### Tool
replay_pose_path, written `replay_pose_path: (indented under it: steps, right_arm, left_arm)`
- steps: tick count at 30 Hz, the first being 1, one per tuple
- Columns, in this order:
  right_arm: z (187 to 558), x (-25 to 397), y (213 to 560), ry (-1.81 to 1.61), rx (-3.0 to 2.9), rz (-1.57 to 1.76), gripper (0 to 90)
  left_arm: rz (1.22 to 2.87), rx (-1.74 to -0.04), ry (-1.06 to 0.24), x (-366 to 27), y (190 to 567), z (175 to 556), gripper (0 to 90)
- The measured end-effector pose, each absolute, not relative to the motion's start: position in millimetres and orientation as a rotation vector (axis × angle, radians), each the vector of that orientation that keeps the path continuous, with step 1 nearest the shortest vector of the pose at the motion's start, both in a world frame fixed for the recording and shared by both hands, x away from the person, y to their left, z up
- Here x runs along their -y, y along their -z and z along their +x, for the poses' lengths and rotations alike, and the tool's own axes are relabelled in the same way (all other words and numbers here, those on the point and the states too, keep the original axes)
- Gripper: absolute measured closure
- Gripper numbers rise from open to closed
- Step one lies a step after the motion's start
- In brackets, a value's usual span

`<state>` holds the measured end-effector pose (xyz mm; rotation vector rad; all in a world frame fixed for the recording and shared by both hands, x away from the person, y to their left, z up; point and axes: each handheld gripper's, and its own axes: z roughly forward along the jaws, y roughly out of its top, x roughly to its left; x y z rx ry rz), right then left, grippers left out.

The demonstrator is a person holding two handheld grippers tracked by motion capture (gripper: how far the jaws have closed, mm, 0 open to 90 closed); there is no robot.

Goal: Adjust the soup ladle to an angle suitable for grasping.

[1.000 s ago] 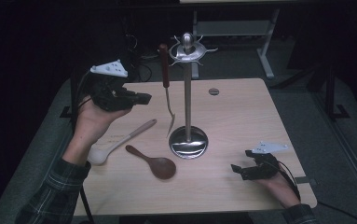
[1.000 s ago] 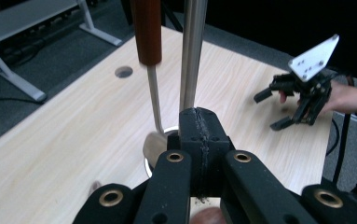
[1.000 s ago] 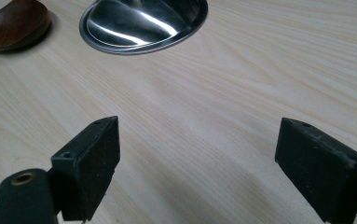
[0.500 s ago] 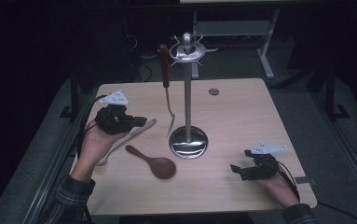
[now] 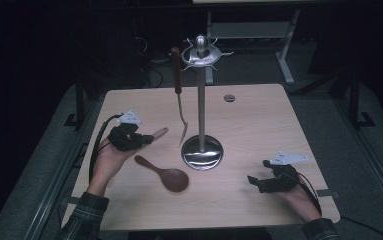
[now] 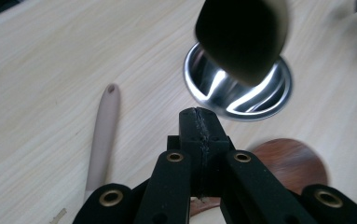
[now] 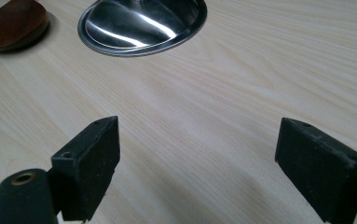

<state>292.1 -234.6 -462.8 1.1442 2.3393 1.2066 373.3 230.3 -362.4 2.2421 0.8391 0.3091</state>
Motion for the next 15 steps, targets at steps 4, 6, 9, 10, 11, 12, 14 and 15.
replay_pose_path:
  steps: [4, 6, 9, 10, 11, 12, 14, 15]
  right_arm:
    - [292, 234, 462, -1.205, -2.34, 1.137, 13.7]
    - [292, 234, 462, -1.206, -2.343, 1.134, 13.7]
    - [293, 235, 463, -1.208, -2.343, 1.138, 13.7]
    - [293, 235, 463, -1.207, -2.344, 1.141, 13.7]
    - [293, 236, 463, -1.208, -2.344, 1.136, 13.7]
    - [293, 236, 463, -1.21, -2.342, 1.135, 13.7]
    - [293, 236, 462, -1.212, -2.341, 1.135, 13.7]
    - [293, 236, 462, -1.209, -2.342, 1.134, 13.7]
  left_arm:
    - [2.298, -0.855, -0.319, -233, 376, 386, 90.0]
    - [2.311, -0.877, -0.328, -234, 383, 393, 90.0]
    - [2.334, -0.909, -0.317, -236, 395, 403, 90.0]
    - [2.339, -0.921, -0.301, -237, 400, 406, 90.0]
    - [2.347, -0.933, -0.3, -237, 404, 408, 90.0]
    - [2.36, -0.942, -0.31, -237, 408, 412, 90.0]
    - [2.348, -0.978, -0.306, -236, 417, 418, 90.0]
    - [2.351, -0.996, -0.302, -236, 421, 421, 90.0]
